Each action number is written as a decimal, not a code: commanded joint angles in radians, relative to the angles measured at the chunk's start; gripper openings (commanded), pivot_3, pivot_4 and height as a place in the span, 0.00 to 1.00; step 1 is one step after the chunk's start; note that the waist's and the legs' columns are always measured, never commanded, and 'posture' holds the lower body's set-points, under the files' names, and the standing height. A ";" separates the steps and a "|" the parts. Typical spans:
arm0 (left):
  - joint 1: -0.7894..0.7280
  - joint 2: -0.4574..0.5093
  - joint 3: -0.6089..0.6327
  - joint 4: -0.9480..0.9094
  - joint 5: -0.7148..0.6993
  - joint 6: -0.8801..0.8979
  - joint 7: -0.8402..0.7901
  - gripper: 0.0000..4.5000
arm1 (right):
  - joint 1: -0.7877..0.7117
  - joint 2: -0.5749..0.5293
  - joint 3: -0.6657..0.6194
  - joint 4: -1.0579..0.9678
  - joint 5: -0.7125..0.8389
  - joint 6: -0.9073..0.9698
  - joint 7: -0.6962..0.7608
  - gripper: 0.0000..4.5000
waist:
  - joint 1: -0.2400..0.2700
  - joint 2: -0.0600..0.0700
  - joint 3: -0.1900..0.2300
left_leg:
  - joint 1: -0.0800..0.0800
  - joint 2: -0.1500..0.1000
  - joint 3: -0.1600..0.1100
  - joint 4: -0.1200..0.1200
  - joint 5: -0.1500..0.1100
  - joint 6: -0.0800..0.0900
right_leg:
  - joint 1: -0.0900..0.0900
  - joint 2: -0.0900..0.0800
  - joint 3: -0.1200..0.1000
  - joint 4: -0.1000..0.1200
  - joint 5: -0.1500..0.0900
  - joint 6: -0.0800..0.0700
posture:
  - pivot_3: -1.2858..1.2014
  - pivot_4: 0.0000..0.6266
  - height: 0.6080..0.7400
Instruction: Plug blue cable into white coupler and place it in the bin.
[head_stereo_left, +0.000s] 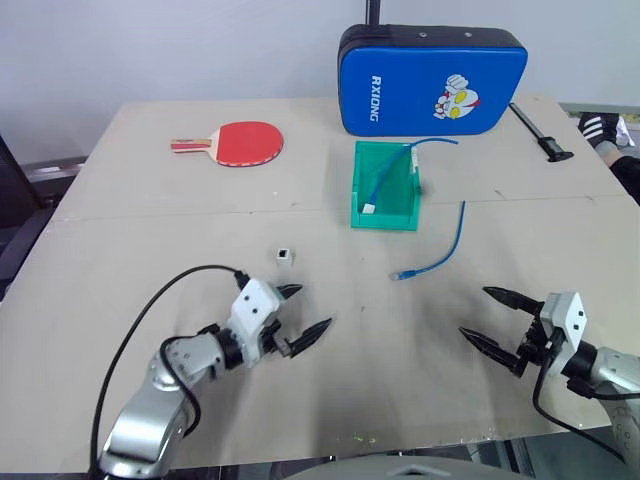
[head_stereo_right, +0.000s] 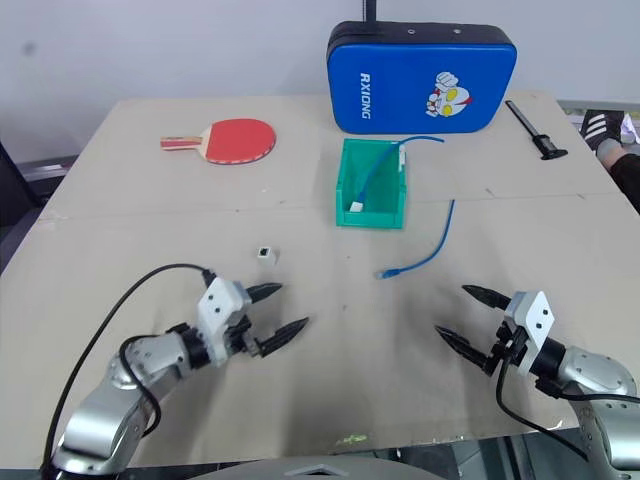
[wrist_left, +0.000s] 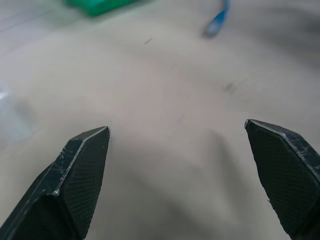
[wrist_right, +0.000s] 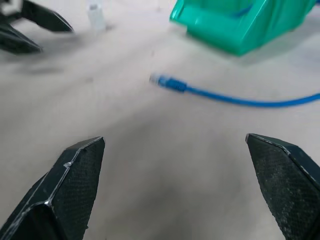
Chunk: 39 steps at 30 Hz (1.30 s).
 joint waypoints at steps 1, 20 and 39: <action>-0.194 -0.068 -0.121 0.109 0.007 0.047 -0.039 0.98 | 0.066 0.012 -0.056 -0.076 0.028 -0.027 -0.014 0.99 | 0.009 0.000 0.000 | 0.000 -0.001 0.000 0.000 0.000 0.000 | 0.000 0.000 0.000 0.000 0.000 0.000 | 0.52 0.24 1.00; -0.632 -0.242 -0.419 0.521 0.251 0.024 -0.096 0.93 | 0.134 0.072 -0.061 -0.057 -0.027 -0.107 -0.079 1.00 | 0.005 -0.001 0.000 | 0.002 -0.009 -0.005 0.002 0.000 -0.001 | 0.000 0.004 0.011 0.000 0.001 0.003 | 0.52 0.24 1.00; -0.479 -0.087 -0.368 0.319 0.219 0.110 -0.191 0.01 | 0.083 0.051 -0.029 -0.053 -0.019 -0.065 -0.063 1.00 | -0.005 -0.001 -0.001 | 0.004 -0.009 -0.011 0.002 0.000 -0.001 | 0.000 0.005 0.018 0.001 0.002 0.003 | 0.52 0.24 1.00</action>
